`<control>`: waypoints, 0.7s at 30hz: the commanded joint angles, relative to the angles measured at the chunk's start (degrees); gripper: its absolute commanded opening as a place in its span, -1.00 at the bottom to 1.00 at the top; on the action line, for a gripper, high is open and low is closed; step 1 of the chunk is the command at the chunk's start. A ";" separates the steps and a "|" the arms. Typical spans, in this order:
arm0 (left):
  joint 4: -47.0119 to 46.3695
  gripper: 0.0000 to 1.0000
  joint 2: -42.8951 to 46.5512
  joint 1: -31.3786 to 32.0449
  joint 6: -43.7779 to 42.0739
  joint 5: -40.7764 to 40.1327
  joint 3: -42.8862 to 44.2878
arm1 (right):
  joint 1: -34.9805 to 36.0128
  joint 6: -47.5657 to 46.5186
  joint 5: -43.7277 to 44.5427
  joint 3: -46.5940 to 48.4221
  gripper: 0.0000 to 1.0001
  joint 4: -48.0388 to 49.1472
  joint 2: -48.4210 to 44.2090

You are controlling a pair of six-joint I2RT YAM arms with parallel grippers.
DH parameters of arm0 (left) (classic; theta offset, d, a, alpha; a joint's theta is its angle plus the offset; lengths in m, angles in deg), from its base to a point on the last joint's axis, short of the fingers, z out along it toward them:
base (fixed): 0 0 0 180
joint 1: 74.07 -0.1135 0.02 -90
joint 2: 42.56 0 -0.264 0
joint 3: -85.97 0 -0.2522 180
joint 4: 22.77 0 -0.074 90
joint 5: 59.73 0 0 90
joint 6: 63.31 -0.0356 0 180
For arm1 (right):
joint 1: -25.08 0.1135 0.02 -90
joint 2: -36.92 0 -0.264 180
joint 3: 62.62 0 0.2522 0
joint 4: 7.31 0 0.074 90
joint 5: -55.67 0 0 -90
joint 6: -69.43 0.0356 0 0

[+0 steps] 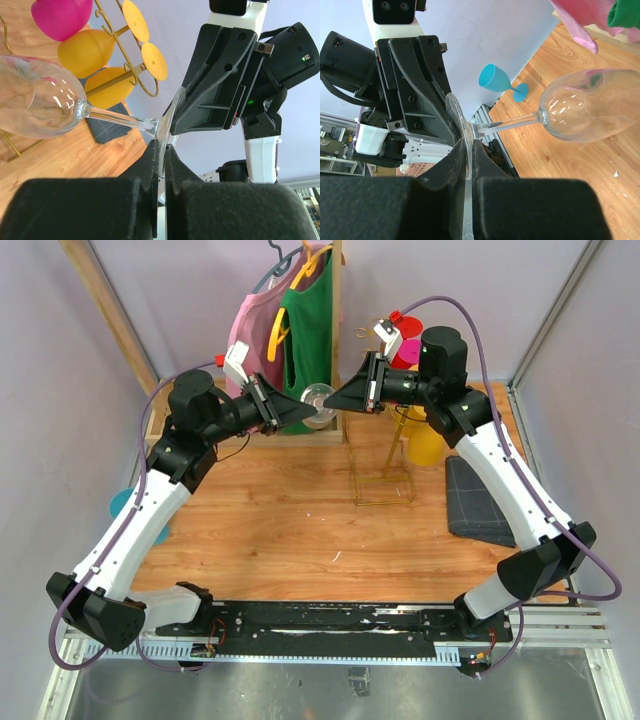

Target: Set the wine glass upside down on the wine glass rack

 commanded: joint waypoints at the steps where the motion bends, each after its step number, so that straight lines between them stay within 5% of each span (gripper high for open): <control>1: -1.44 -0.99 0.12 0.71 -2.38 -0.68 2.51 | 2.06 -0.81 0.58 0.74 -0.99 1.05 -1.02; 7: -1.87 -0.99 0.42 0.76 -2.28 -0.24 2.71 | 2.02 -1.01 0.47 -0.41 -0.94 1.62 -1.26; 9: -2.07 -1.00 0.64 0.80 -2.24 -0.33 2.82 | 1.93 -0.76 0.47 -1.06 -0.62 2.42 -1.53; 13: -2.14 -0.99 0.91 0.76 -2.11 -0.24 3.35 | 1.74 -0.73 0.38 -1.53 -0.36 2.69 -1.72; 21: -0.95 -0.99 1.21 0.75 -2.37 -0.35 4.34 | -0.87 -0.90 -0.22 -2.26 -0.28 3.02 -3.19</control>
